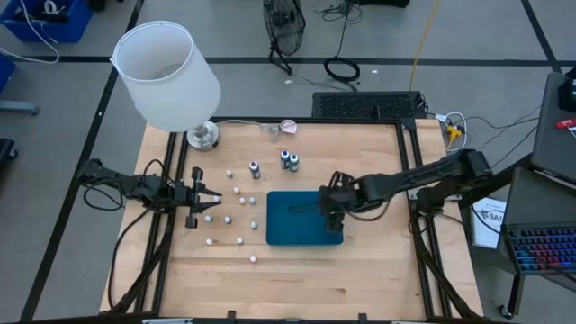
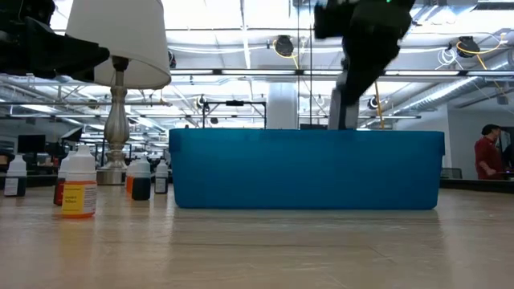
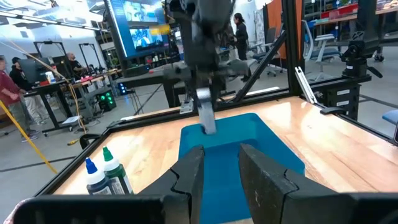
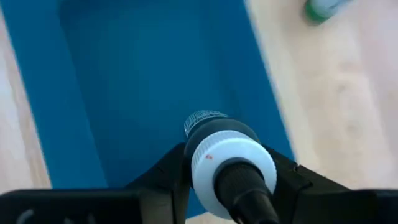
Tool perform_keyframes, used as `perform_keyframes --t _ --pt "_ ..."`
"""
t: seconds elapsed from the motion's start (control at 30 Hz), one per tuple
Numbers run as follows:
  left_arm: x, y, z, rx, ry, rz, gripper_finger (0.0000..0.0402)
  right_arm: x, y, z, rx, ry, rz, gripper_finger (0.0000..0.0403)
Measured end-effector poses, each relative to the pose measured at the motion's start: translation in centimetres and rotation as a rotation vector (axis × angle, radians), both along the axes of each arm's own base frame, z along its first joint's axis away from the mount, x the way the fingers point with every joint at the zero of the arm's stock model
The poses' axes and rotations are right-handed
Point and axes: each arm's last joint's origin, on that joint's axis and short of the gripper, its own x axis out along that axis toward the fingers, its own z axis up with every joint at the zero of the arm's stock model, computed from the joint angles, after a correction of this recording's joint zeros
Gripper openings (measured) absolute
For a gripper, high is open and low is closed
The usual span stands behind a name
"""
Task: Pick & Place food coloring
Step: Put the large black food coloring bottle into the blue bin
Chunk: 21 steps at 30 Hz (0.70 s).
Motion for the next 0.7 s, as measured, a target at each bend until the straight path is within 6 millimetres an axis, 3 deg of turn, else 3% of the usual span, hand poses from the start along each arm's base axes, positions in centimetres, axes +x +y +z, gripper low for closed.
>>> perform_keyframes --t 0.3,0.47,0.7 --pt "0.0 0.0 0.0 0.0 0.0 0.0 0.0106 2.1 -1.8 -5.0 0.009 0.189 -0.039 0.0126" --pt "0.0 0.0 0.0 0.0 0.0 0.0 0.0106 2.1 -2.8 -5.2 0.007 0.217 -0.074 0.0125" --pt "0.0 0.0 0.0 0.0 0.0 0.0 0.0106 1.2 -3.2 -3.8 -0.031 0.192 -0.13 0.0125"
